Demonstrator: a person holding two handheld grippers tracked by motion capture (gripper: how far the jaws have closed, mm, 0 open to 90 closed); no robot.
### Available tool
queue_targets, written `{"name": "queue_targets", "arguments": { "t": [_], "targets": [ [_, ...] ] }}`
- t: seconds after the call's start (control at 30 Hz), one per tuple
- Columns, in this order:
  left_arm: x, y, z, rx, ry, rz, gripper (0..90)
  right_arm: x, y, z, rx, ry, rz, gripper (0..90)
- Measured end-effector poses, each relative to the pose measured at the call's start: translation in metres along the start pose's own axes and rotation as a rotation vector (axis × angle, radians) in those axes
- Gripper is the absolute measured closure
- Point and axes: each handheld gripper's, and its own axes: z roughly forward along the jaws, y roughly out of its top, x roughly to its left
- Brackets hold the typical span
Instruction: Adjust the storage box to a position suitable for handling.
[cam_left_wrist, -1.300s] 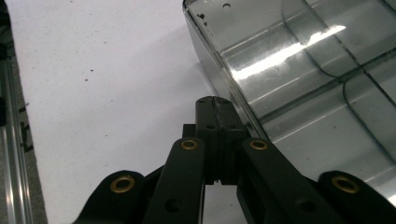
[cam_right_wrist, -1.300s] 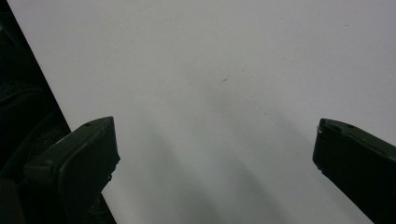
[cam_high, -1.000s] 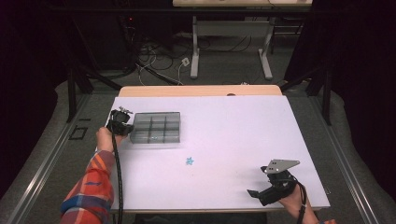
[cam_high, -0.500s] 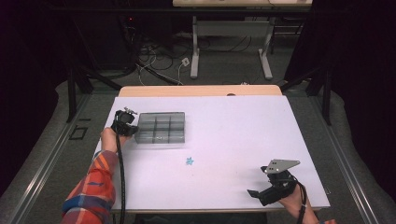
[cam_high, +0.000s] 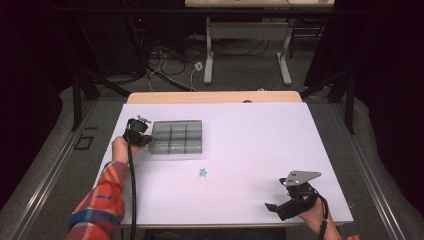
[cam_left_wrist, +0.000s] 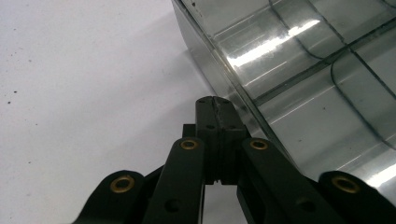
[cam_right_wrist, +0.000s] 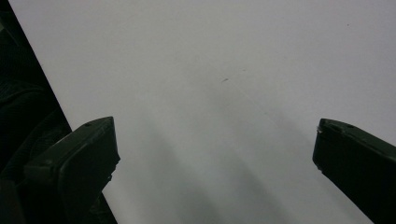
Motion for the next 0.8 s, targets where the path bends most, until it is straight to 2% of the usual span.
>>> {"name": "queue_targets", "arguments": {
  "t": [0.2,0.33,0.5,0.57,0.8],
  "targets": [
    [-0.005,0.002,0.002,-0.004,-0.008,0.013,89.9,0.000,0.000,0.000,-0.006,-0.005,0.006,0.0],
    [-0.012,0.005,0.005,-0.004,-0.005,0.040,89.8,0.000,0.000,0.000,-0.009,-0.003,0.006,0.0],
    [-0.015,0.007,0.006,-0.008,-0.021,0.040,89.8,0.000,0.000,0.000,-0.009,-0.001,0.007,0.0],
    [-0.018,0.009,0.006,-0.001,-0.025,0.054,89.8,0.000,0.000,0.000,0.000,0.001,0.007,0.0],
    [-0.025,0.012,0.010,-0.020,-0.035,0.080,89.8,0.000,0.000,0.001,-0.009,-0.001,0.007,0.0]
  ]
}}
